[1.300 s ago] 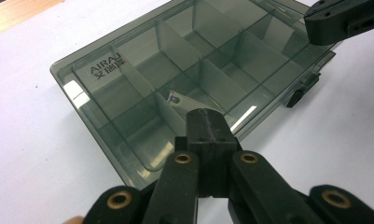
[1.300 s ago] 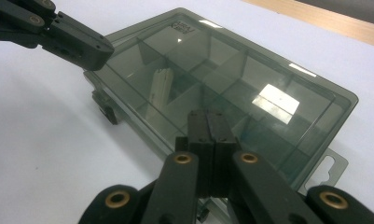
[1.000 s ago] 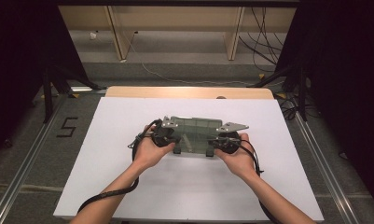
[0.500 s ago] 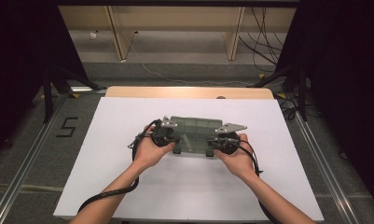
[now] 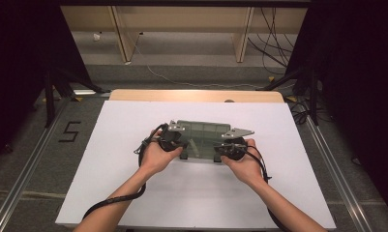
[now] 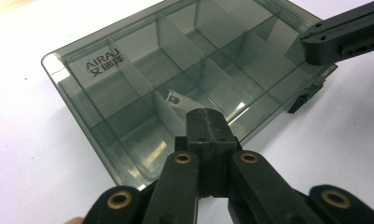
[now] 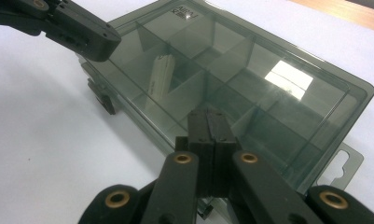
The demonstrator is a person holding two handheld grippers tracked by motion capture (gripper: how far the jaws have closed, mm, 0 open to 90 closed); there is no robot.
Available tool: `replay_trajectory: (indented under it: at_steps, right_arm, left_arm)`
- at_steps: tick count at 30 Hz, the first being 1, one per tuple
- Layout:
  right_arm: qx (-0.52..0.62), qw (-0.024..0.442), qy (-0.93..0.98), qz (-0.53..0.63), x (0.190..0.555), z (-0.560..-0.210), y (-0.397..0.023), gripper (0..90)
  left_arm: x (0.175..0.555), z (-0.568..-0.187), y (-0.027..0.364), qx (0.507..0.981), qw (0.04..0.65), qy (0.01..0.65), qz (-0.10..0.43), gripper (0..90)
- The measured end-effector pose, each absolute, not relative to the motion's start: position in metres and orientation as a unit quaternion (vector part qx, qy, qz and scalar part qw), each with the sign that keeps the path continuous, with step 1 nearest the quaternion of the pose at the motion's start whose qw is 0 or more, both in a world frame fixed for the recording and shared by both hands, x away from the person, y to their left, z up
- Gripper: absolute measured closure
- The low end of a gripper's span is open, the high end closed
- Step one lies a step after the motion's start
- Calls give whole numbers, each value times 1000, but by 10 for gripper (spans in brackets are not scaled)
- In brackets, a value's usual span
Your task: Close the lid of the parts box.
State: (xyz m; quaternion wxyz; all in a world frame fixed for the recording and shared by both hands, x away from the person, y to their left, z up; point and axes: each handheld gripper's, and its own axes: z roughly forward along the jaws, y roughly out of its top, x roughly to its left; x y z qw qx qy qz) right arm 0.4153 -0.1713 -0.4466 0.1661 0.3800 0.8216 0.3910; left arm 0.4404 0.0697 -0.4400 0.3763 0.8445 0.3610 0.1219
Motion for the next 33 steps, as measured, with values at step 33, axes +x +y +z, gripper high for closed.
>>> replay_trajectory:
  at_steps: [33]
  right_arm:
    - [385,186,809,403,421,-449,-184,683]
  left_arm:
    - [437,-438,88,843,400,332,137,708]
